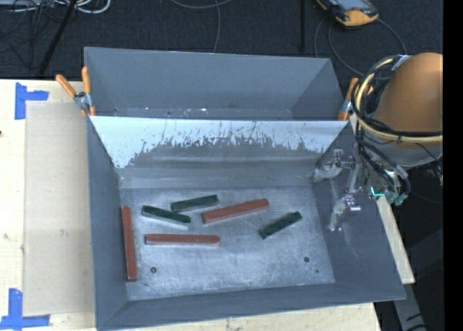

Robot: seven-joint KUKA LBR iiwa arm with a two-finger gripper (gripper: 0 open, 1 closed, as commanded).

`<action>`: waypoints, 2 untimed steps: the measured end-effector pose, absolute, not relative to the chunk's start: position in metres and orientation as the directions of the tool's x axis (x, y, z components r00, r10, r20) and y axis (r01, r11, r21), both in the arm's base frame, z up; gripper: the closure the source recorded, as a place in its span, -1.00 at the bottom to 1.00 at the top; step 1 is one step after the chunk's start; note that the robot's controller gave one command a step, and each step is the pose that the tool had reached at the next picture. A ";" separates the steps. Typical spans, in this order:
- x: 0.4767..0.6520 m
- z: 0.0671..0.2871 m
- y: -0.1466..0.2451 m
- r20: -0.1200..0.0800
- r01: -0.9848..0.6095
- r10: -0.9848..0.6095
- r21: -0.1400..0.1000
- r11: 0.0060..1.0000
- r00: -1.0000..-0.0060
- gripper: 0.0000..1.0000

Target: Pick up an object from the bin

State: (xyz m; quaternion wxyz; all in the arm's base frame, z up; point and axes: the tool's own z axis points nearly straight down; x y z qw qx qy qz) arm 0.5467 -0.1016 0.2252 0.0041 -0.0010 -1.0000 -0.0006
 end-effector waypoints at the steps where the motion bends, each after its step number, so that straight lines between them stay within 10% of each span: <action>1: 0.548 0.229 -0.101 0.001 0.000 0.000 0.000 1.000 -1.000 -1.00; 2: 0.561 0.189 -0.097 -0.009 0.024 0.024 -0.001 1.000 -1.000 -1.00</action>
Offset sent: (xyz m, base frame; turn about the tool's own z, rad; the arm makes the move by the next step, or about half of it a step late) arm 0.0346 0.0192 -0.1320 0.0657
